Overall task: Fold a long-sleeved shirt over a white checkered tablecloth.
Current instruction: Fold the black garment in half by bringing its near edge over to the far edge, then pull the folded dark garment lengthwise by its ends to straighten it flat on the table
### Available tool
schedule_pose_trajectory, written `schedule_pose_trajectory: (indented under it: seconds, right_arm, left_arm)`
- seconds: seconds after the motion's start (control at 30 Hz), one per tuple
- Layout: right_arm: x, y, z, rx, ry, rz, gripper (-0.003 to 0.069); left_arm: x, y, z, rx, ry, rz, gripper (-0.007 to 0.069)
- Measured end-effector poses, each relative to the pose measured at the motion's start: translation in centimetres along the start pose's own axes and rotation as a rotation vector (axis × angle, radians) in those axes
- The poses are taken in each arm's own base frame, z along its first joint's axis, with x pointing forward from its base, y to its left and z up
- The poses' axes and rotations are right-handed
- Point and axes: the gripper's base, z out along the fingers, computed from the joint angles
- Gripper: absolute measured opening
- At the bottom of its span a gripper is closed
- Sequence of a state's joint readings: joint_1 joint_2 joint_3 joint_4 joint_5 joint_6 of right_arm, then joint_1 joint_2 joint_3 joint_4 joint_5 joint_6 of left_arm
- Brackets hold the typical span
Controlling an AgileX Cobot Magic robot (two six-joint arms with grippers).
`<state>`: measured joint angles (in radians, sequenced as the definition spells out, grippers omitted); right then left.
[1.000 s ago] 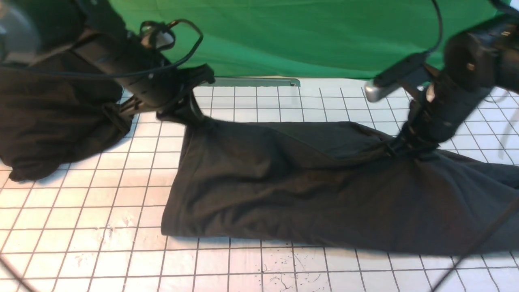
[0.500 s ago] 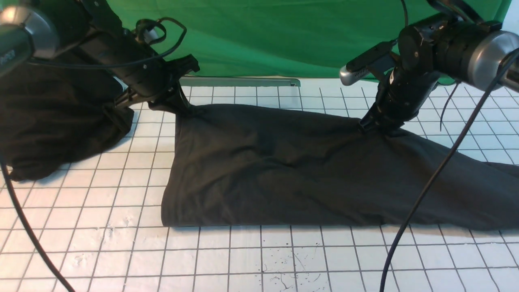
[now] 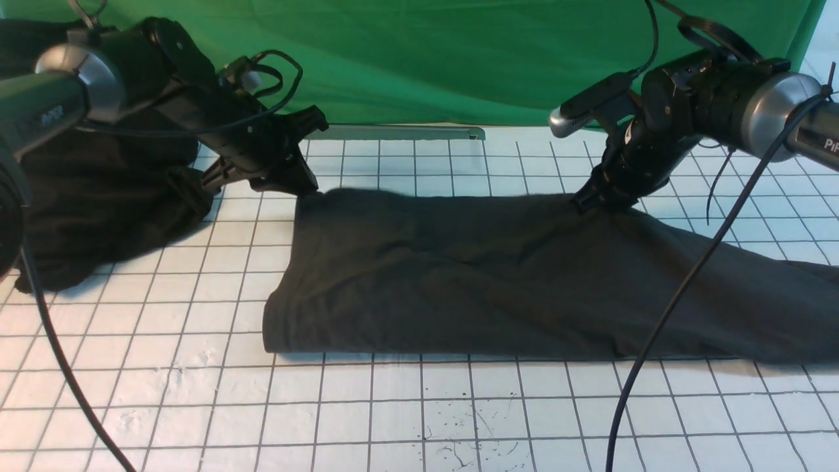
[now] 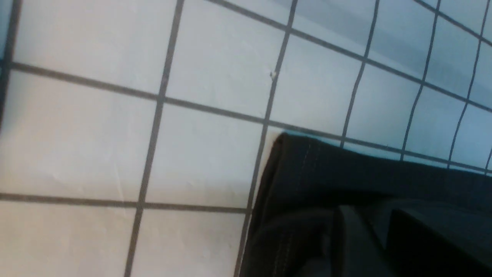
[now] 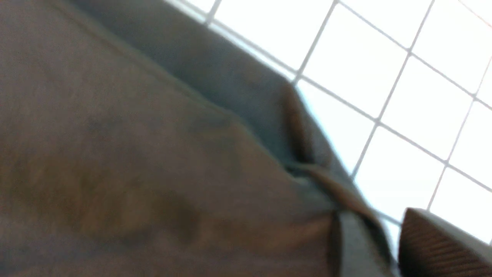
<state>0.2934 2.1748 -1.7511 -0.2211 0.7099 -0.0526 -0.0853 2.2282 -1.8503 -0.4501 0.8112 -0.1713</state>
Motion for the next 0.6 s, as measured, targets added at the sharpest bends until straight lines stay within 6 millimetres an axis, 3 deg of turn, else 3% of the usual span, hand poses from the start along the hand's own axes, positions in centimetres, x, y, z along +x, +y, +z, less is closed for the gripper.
schedule_pose_trajectory:
  seconds: [0.17, 0.27, 0.33, 0.47, 0.5, 0.57, 0.6]
  right_arm:
    - [0.2, -1.0, -0.7, 0.09, 0.043, 0.005, 0.04]
    - [-0.2, -2.2, -2.4, 0.157, 0.053, -0.015, 0.0416]
    - [-0.6, -3.5, -4.6, 0.193, 0.045, 0.002, 0.036]
    - [-0.2, -7.2, -10.8, 0.265, 0.067, 0.087, 0.0085]
    - [-0.2, -7.5, -11.4, 0.27, 0.064, 0.093, 0.0076]
    - [1.8, -10.6, -15.4, 0.302, 0.128, 0.194, 0.0013]
    - [2.5, -11.6, -16.1, 0.295, 0.134, 0.235, 0.0008]
  left_arm:
    - [0.0, -0.1, -0.3, 0.003, -0.003, 0.026, 0.0323]
    - [-0.2, -0.8, -1.4, 0.011, -0.001, 0.071, 0.0407]
    - [-0.6, -1.4, -2.7, 0.025, -0.017, 0.097, 0.0446]
    - [-1.5, -3.4, -6.4, 0.064, -0.057, 0.141, 0.0479]
    - [-1.6, -3.5, -6.5, 0.066, -0.061, 0.142, 0.0479]
    - [-1.8, -4.4, -8.2, 0.08, -0.063, 0.165, 0.0478]
    - [-1.8, -4.6, -8.6, 0.083, -0.062, 0.171, 0.0477]
